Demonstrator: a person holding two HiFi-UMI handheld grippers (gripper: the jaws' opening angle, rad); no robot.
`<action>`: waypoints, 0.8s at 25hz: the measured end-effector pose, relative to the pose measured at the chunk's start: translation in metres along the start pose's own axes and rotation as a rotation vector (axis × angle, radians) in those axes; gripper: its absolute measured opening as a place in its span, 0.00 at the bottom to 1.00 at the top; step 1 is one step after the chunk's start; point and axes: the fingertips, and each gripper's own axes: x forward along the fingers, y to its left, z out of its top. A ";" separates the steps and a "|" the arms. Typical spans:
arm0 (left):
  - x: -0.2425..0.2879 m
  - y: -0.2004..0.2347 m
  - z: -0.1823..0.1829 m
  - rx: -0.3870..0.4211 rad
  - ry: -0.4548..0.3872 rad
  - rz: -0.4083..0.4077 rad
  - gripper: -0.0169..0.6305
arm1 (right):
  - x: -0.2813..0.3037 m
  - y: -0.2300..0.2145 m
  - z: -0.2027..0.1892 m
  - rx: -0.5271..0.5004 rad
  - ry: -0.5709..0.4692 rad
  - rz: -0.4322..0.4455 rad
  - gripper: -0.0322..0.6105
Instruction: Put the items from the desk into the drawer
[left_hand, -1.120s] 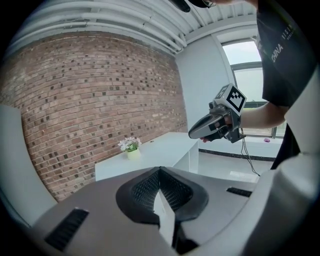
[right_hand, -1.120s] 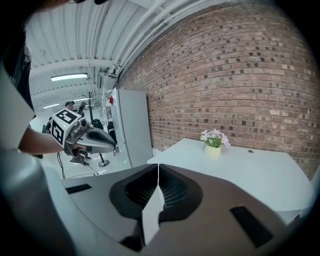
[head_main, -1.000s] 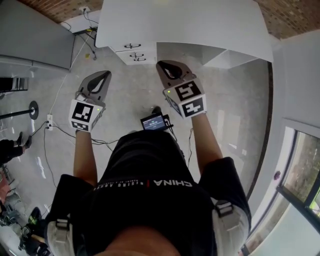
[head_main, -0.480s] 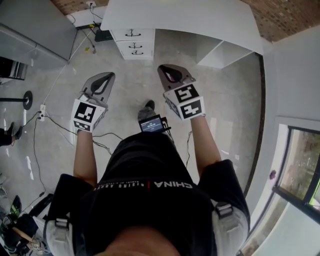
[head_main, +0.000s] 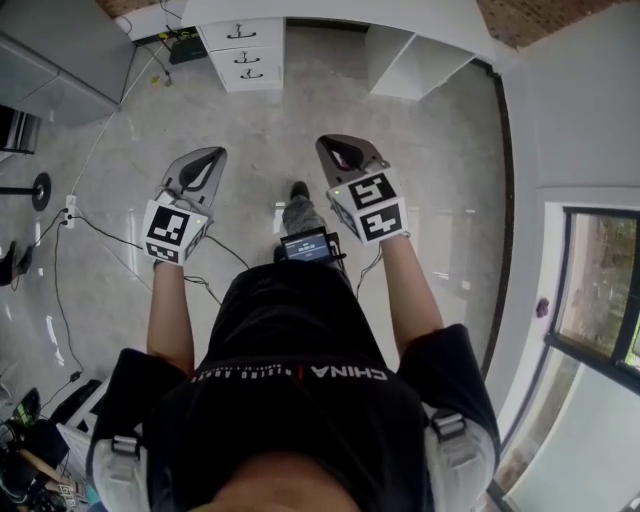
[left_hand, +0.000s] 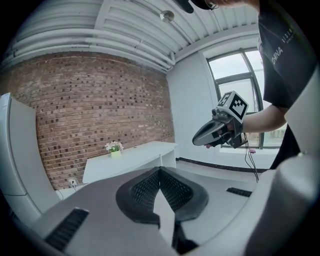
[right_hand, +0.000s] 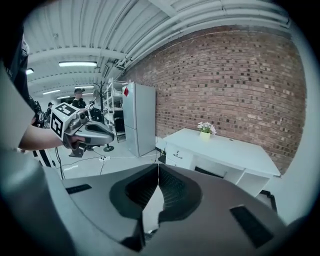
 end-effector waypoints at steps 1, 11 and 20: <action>-0.002 -0.009 0.002 -0.005 -0.008 -0.005 0.05 | -0.010 -0.001 -0.003 -0.006 0.004 -0.017 0.07; 0.027 -0.077 0.032 0.013 -0.013 -0.040 0.05 | -0.071 -0.047 -0.012 -0.022 -0.010 -0.102 0.08; 0.067 -0.107 0.053 -0.021 -0.022 0.026 0.05 | -0.106 -0.089 -0.046 0.012 -0.008 -0.057 0.08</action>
